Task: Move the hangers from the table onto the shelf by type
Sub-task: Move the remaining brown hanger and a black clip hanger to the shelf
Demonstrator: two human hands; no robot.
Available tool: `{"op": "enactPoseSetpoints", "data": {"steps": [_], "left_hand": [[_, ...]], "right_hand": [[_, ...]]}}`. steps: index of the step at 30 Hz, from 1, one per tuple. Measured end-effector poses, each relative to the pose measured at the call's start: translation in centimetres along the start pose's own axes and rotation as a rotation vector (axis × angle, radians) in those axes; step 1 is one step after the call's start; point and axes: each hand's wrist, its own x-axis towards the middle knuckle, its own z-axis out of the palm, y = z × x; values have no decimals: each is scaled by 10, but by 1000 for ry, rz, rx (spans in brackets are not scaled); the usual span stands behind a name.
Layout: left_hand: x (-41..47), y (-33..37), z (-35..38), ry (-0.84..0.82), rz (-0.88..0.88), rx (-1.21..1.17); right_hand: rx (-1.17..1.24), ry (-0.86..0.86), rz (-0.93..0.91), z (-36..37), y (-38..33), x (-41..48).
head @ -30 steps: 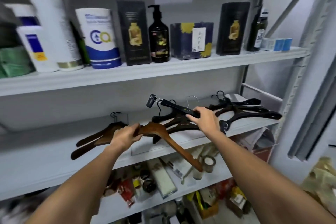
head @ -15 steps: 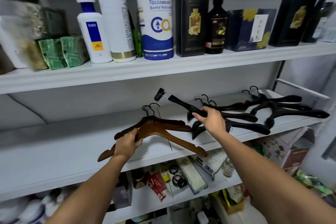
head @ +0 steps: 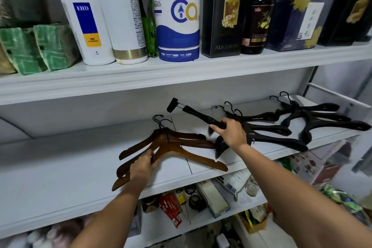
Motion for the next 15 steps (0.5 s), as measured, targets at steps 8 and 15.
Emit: {"op": "enactPoseSetpoints", "data": {"steps": [8,15], "left_hand": [[14,-4,19,0,-45,-35],[23,-5,34,0,-85,-96]], "right_hand": [[2,-80,-1,30,8,32],[-7,-132,3,46,14,46]]}}
